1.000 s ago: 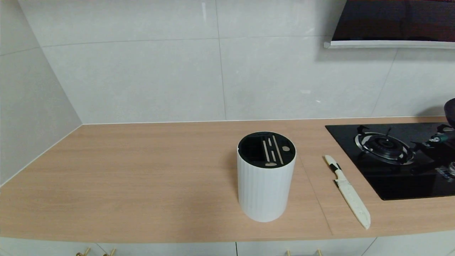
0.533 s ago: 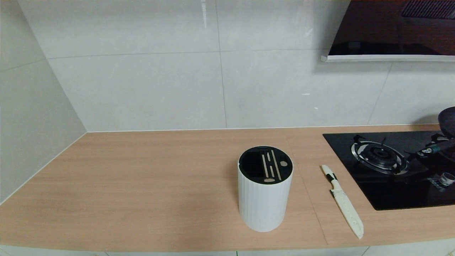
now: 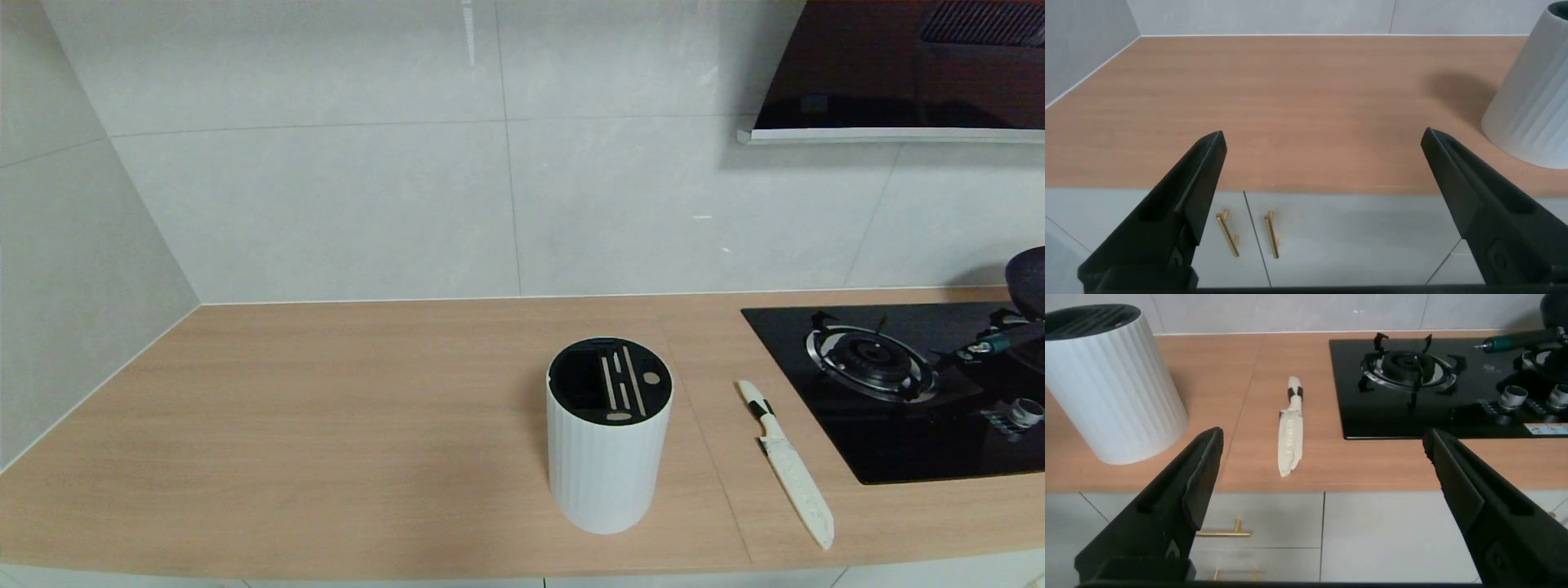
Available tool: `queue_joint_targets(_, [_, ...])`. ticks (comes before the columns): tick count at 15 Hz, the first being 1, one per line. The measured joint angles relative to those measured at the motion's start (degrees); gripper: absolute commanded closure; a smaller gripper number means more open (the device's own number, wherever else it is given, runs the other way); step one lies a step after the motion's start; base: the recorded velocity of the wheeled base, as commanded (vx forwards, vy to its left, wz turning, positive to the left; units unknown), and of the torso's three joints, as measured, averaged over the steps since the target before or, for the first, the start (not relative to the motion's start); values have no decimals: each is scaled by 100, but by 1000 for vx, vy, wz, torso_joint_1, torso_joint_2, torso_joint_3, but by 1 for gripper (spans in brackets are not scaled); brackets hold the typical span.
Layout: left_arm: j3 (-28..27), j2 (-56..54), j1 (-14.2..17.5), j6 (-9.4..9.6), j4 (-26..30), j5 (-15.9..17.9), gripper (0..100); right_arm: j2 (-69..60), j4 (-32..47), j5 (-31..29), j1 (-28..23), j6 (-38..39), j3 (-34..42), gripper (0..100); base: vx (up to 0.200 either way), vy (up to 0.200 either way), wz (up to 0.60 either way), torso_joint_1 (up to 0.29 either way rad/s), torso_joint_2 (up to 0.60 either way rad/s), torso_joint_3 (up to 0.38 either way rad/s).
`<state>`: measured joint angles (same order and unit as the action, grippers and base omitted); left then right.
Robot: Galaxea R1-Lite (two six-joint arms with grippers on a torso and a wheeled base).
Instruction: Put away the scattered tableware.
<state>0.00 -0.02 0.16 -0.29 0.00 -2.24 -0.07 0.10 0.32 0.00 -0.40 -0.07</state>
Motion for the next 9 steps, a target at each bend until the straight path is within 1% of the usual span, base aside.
queue_joint_targets(2, [0, 0, 0, -2, 0, -2, 0, 2, -32, 9, 0, -79, -26, 0, 0, 0, 0, 0, 0, 0])
queue_joint_targets(5, [0, 0, -2, 2, 0, -2, 0, 246, -10, 217, 82, 50, -581, 0, 0, 0, 0, 0, 0, 0])
queue_joint_targets(7, [0, 0, 0, -2, 0, -2, 0, 778, -20, 310, 187, 69, -879, 0, 0, 0, 0, 0, 0, 0])
queue_joint_targets(9, [0, 0, 0, -2, 2, -2, 0, 1666, -52, 364, 294, 69, -1172, 0, 0, 0, 0, 0, 0, 0])
